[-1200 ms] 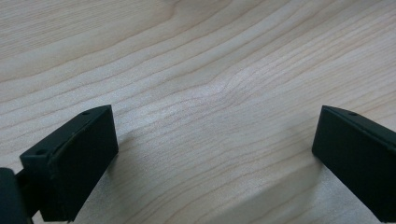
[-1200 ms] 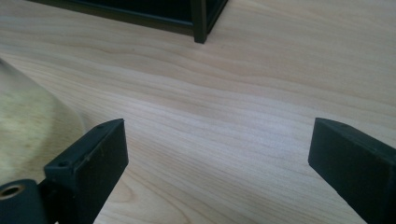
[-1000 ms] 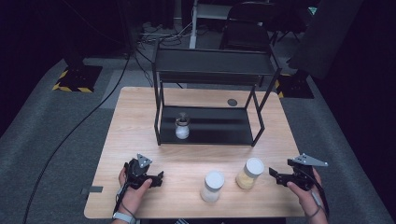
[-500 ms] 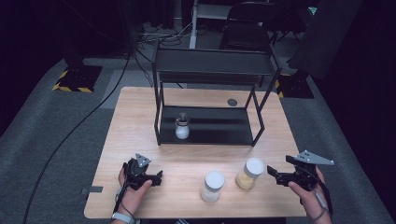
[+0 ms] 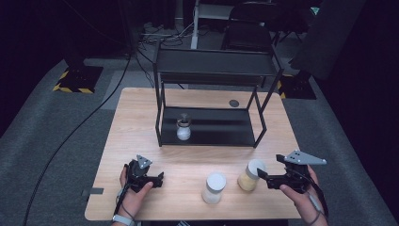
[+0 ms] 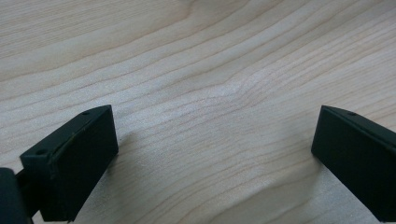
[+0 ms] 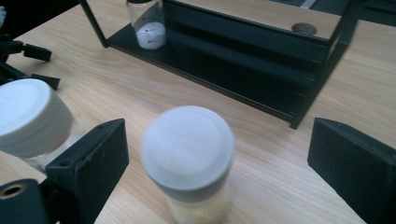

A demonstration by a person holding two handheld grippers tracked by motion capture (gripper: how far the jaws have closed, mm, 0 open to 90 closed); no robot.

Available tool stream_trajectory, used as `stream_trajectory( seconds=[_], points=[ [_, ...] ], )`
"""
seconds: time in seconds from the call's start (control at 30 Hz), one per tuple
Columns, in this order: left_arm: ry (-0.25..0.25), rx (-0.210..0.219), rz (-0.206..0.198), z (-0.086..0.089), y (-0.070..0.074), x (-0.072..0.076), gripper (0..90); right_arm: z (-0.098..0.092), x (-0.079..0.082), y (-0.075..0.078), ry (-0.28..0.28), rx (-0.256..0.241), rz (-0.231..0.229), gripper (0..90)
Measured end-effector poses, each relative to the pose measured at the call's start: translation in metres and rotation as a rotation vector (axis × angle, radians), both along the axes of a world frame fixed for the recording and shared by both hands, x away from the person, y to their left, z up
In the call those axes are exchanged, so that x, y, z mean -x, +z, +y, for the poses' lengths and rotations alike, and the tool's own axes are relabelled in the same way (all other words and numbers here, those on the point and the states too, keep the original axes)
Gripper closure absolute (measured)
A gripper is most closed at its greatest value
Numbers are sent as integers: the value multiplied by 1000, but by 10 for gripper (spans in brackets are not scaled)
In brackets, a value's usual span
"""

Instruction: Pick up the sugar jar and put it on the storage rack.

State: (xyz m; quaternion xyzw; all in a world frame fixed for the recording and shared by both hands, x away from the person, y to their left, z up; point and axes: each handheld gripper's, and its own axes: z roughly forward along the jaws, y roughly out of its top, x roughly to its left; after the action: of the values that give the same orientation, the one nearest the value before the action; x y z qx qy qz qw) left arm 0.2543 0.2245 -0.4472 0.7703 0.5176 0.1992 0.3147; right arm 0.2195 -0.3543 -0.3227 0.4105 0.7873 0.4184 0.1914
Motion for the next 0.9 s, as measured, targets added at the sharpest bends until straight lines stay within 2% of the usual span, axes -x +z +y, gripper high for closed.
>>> stream_trajectory(
  seconds=[0.37,0.9],
  points=[
    [0,0,0,0,0,0,4,28,2,7,32,-3,-18,50],
    [0,-1,-1,0,0,0,3,58,3,11,75,-20,-39,50]
  ],
)
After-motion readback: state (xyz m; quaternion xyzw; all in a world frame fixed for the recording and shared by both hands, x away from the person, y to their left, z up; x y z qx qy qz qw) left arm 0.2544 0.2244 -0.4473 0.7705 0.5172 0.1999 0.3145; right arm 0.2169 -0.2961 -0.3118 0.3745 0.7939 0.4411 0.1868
